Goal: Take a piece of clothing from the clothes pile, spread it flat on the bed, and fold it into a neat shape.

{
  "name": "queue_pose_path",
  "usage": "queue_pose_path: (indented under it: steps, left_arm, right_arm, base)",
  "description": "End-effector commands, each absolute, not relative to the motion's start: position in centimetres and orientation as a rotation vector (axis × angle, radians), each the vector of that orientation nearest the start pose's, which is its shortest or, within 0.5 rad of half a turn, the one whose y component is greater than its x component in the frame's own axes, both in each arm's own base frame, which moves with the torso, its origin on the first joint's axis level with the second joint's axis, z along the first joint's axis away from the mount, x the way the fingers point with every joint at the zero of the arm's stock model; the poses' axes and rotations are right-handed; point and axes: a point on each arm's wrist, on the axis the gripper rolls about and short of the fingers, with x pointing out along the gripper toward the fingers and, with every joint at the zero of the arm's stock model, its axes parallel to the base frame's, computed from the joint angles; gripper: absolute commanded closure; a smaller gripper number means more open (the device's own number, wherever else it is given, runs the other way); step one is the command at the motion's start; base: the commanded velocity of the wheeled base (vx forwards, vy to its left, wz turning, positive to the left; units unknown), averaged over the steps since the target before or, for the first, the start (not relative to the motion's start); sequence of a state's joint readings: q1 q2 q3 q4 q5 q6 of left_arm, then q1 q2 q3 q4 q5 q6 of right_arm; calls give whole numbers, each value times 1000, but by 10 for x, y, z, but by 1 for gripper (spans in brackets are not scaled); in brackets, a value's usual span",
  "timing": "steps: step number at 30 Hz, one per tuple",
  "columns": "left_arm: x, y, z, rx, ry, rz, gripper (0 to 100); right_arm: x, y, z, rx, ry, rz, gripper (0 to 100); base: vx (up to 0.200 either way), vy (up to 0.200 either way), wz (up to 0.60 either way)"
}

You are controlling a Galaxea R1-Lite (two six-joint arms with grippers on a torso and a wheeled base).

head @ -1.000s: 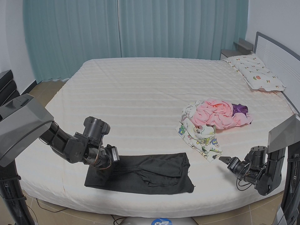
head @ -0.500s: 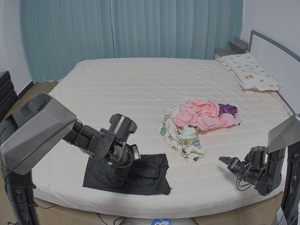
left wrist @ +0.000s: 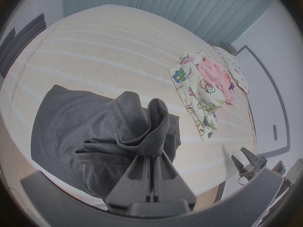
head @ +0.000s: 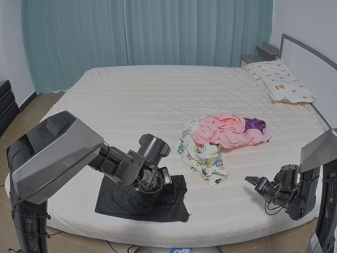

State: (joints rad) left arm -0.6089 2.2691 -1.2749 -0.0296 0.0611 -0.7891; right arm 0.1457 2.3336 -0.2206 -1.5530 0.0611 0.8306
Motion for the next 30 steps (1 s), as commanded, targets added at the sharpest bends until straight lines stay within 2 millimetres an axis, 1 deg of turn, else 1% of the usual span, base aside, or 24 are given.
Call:
queue_pose_path:
  steps: [1,2,3,4,6,16,17,21,24,30]
  left_arm:
    - [335,-236,42,-424,1079,-165,100]
    - [334,-236,45,-443,1101,-202,100]
    - [334,-236,45,-443,1101,-202,100]
    - [333,-237,52,-474,1113,-248,100]
    - [333,-238,56,-504,1128,-280,100]
    - [333,-240,53,-529,1163,-321,100]
    - [333,-240,55,-548,1167,-327,0]
    - [333,-241,57,-633,1194,-356,0]
    - [333,-236,56,-676,1227,-369,0]
    - [347,-197,73,-801,1199,-303,0]
  right_arm:
    - [267,41,-27,781,600,-38,0]
    - [267,41,-28,781,603,-38,0]
    - [267,41,-28,781,603,-38,0]
    - [267,41,-28,781,603,-38,0]
    - [267,41,-28,781,603,-38,0]
    - [267,41,-28,780,603,-39,0]
    - [267,41,-28,779,603,-39,0]
    - [267,43,-28,779,606,-36,0]
    - [267,43,-28,778,606,-36,0]
    - [265,43,-30,773,616,-38,0]
  base:
    - [0,0,0]
    - [0,0,0]
    - [0,0,0]
    - [0,0,0]
    - [0,0,0]
    - [0,0,0]
    - [0,0,0]
    - [0,0,0]
    - [0,0,0]
    - [0,0,0]
